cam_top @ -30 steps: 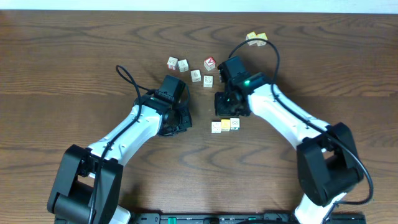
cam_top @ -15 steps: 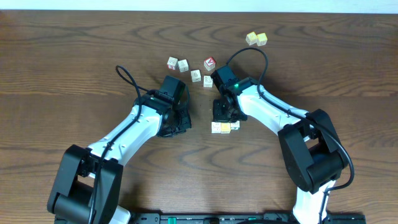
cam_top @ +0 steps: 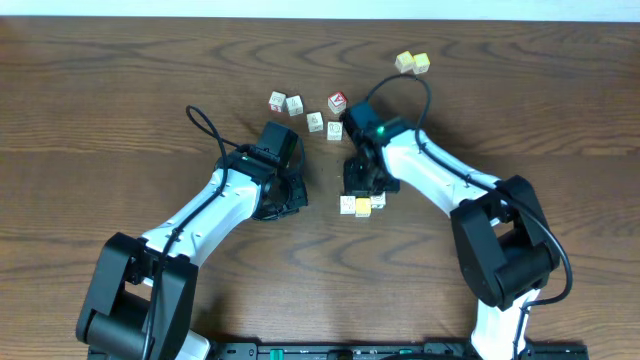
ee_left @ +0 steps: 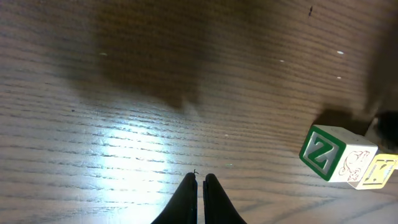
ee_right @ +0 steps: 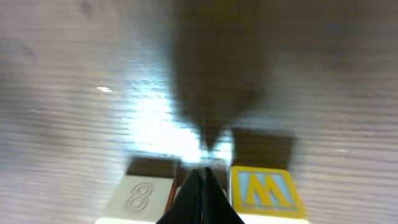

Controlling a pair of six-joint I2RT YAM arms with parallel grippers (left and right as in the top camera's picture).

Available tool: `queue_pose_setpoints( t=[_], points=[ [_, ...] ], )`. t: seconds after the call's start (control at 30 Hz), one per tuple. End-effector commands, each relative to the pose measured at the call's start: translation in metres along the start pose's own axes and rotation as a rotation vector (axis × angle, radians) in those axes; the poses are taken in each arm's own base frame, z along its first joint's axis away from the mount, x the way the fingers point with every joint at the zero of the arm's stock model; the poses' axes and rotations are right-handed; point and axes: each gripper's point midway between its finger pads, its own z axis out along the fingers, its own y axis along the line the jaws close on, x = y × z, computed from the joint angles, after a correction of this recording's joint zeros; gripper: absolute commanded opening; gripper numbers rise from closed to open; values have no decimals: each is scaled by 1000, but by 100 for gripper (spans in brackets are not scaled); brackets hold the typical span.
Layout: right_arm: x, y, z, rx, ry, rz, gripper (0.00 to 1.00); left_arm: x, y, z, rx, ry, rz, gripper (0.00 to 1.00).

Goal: Lift 3 blocks

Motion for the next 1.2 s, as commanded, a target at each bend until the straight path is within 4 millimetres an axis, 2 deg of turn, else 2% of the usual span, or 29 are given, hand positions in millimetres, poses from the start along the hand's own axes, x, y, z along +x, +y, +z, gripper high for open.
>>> queue_pose_setpoints(
  t=[0.0, 0.03, 0.13, 0.17, 0.23, 0.27, 0.4, 0.7, 1.17],
  points=[
    [-34, -5, -35, -18, -65, -4, 1, -2, 2, -1, -11, -9, 8, 7],
    [-39, -11, -42, -16, -66, -10, 2, -2, 2, -1, -11, -9, 8, 7],
    [-42, -23, -43, -8, -60, 10, 1, -2, 2, -1, -11, -9, 8, 7],
    [-38, -31, -33, 3, -38, 24, 1, -2, 2, -1, -11, -9, 8, 7],
    [-31, -35, -25, 11, -18, 28, 1, -2, 2, -1, -12, -9, 8, 7],
    [-20, -32, -12, -16, 12, 24, 1, -2, 2, -1, -11, -10, 9, 7],
    [-6, -28, 3, -27, 35, 26, 1, -3, 1, -1, -9, -12, 9, 7],
    [0, -19, 4, -26, 42, -4, 1, -3, 1, -1, -9, -12, 9, 7],
    [8, -21, 4, -15, 74, -2, 1, -3, 1, -1, -9, -12, 9, 7]
  ],
)
